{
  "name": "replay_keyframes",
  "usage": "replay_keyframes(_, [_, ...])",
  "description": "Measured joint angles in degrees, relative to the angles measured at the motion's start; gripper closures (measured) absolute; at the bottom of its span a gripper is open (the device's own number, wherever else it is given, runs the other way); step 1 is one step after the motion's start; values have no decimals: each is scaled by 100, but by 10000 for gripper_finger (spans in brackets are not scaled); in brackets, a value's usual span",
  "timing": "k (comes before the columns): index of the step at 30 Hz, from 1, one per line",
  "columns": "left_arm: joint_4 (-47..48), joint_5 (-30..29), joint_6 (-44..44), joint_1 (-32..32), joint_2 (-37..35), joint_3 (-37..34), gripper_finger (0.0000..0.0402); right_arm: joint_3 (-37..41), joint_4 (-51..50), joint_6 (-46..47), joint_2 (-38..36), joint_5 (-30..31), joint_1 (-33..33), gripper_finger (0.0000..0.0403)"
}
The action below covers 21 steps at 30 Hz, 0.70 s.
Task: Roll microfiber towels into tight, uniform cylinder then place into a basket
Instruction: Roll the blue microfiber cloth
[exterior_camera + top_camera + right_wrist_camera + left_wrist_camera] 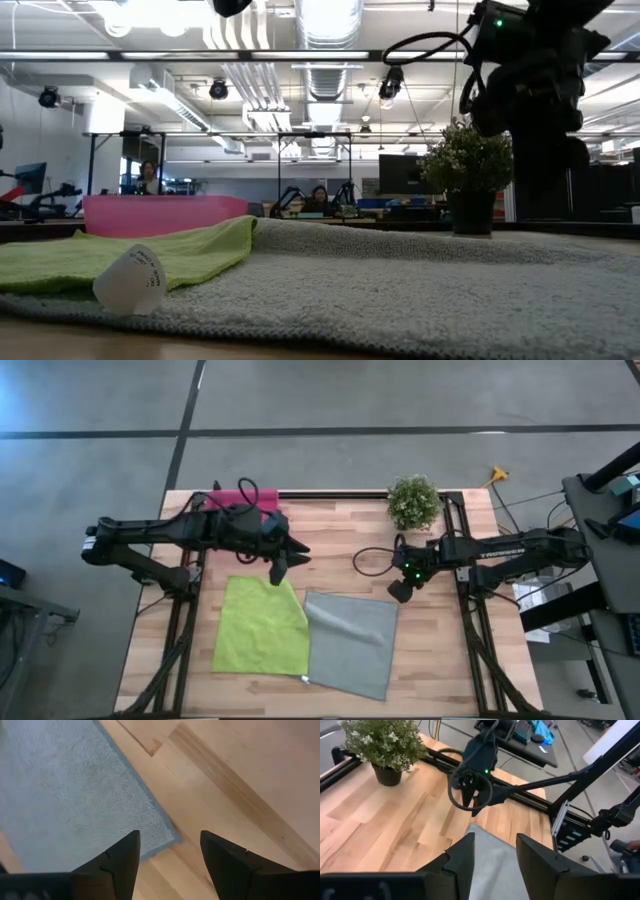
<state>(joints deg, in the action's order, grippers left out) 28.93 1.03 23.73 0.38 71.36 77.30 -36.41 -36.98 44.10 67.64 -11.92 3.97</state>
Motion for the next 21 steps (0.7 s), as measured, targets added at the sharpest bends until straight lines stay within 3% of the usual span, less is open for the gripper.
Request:
replay_keyframes(11, [-208, 5, 38, -2, -132, 0, 267, 322, 904, -713, 647, 209, -729, 200])
replay_keyframes(21, [-258, 12, 292, -7, -207, -2, 267, 289, 1203, -560, 1431, 445, -1133, 207])
